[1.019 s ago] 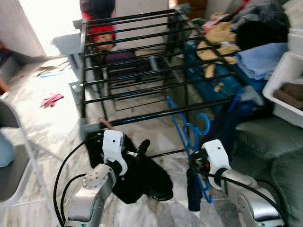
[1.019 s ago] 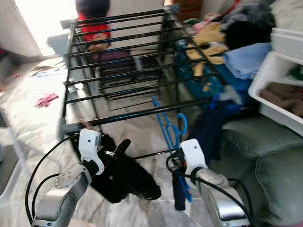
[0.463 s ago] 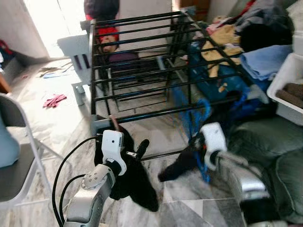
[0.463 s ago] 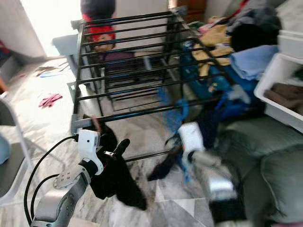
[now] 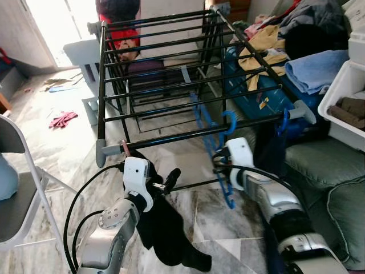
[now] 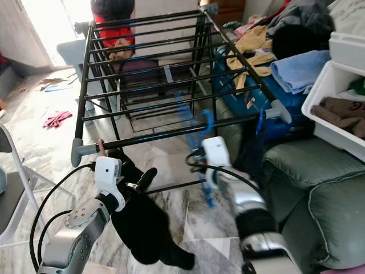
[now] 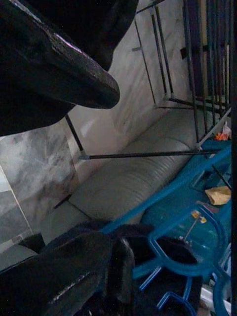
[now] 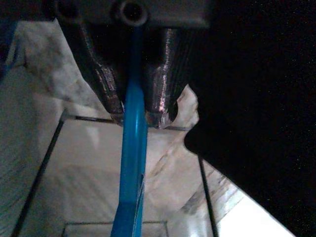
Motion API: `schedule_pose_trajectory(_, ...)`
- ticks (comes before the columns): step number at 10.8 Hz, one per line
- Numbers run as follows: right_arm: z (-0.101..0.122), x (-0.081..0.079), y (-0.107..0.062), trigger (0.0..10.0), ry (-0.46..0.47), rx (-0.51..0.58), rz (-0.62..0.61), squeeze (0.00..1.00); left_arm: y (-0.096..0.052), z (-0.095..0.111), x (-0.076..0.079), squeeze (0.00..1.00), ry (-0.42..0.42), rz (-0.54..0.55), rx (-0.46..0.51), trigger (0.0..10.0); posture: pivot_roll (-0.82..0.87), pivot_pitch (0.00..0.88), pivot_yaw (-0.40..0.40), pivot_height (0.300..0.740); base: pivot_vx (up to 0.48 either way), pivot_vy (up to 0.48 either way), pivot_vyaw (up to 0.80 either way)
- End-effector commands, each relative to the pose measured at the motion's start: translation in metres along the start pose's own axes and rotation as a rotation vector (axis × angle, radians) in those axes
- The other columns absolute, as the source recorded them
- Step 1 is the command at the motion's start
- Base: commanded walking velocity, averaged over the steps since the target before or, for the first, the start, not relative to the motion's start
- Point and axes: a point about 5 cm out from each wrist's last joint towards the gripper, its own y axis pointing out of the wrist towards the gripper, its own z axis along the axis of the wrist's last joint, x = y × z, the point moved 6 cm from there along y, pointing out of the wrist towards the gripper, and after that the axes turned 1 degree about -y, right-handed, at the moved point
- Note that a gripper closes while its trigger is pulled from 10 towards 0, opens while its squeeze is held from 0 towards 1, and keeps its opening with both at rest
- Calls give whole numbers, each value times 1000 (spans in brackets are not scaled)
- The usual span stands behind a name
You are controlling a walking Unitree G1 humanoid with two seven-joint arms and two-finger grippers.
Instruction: Hang hanger
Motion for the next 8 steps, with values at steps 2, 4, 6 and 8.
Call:
schedule_pose_trajectory(2,11,-11,10,10000,17,-6,37,0,-1,2,-1,0,14,0,-1,10000,-66,0,71,740,0,0,0)
schedule_pose_trajectory(4,-9,-9,14,10000,32,-85,42,0,0,2,-1,0,13,1,-1,10000,-66,0,66,740,0,0,0)
schedule_pose_trajectory(6,-30,-6,15,10000,18,-145,48,0,1,2,0,0,14,0,0,10000,-68,0,66,740,0,0,0)
schedule_pose_trajectory(8,-36,0,15,10000,20,-152,27,0,2,2,0,0,15,-5,-3,10000,-69,0,70,740,0,0,0)
